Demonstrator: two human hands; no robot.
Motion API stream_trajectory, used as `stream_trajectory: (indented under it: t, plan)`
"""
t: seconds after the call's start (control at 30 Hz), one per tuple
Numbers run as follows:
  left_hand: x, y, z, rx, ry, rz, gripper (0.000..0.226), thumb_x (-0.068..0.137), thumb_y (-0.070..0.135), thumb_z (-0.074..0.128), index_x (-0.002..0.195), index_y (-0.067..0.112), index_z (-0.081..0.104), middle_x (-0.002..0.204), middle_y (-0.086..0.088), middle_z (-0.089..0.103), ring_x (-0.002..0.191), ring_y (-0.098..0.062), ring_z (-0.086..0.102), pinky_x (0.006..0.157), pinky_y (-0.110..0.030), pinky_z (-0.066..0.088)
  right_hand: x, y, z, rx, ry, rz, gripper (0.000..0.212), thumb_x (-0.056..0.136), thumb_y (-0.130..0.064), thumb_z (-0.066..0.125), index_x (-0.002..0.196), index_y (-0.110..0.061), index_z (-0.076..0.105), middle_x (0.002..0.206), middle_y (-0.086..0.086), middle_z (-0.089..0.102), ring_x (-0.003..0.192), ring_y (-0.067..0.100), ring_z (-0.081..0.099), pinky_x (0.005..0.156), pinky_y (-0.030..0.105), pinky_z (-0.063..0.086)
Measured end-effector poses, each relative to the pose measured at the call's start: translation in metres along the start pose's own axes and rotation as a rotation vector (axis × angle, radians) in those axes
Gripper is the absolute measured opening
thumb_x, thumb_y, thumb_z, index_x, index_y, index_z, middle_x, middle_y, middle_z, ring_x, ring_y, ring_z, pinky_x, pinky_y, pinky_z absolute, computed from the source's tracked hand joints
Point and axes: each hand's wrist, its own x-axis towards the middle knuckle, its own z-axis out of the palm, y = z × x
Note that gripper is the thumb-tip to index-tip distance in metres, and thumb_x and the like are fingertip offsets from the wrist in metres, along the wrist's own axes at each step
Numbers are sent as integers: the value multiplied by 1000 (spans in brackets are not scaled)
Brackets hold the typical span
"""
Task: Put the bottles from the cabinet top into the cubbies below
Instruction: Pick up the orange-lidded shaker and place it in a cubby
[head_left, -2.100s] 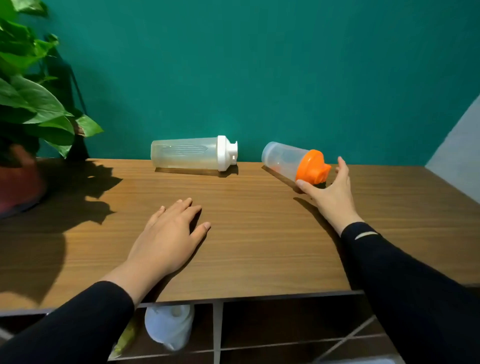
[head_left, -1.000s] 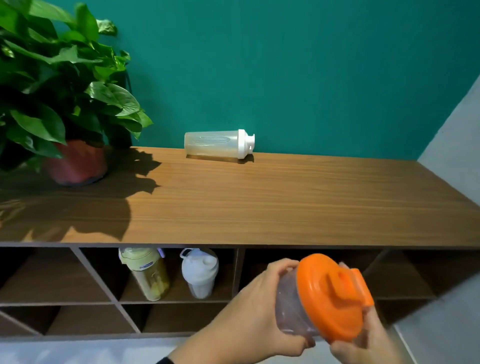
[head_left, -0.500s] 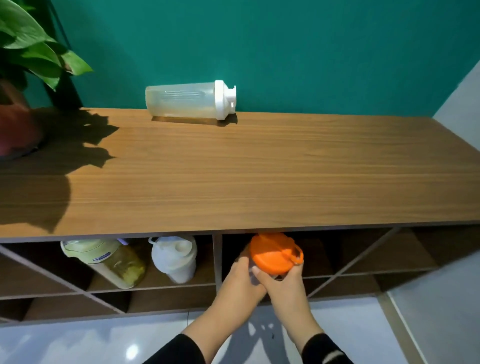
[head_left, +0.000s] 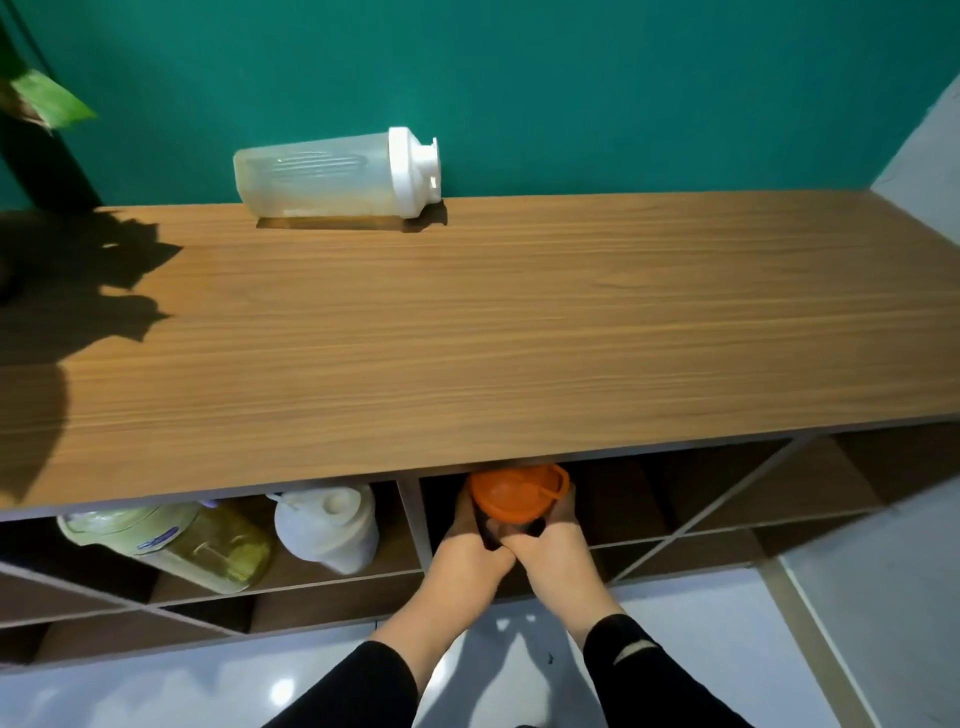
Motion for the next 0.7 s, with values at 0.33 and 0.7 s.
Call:
stream_trajectory:
  t: [0.33, 0.7]
  plan:
    - [-82, 41, -49, 449, -61, 171, 35, 95, 25, 46, 120, 29, 70, 122, 4, 71, 117, -11, 61, 102, -22, 45, -78, -57, -50, -540, -280, -57, 22, 96, -37, 54, 96, -26, 73, 83, -1, 76, 79, 6, 70, 76, 24, 56]
    - [-40, 125, -195, 519, 598, 767, 43, 93, 29, 57, 136, 26, 53, 127, 10, 59, 118, -3, 52, 102, -26, 47, -17, -193, -74, -471, 140, -605, 46, 100, -45, 42, 143, -28, 46, 148, -8, 48, 139, 12, 39, 114, 35, 33]
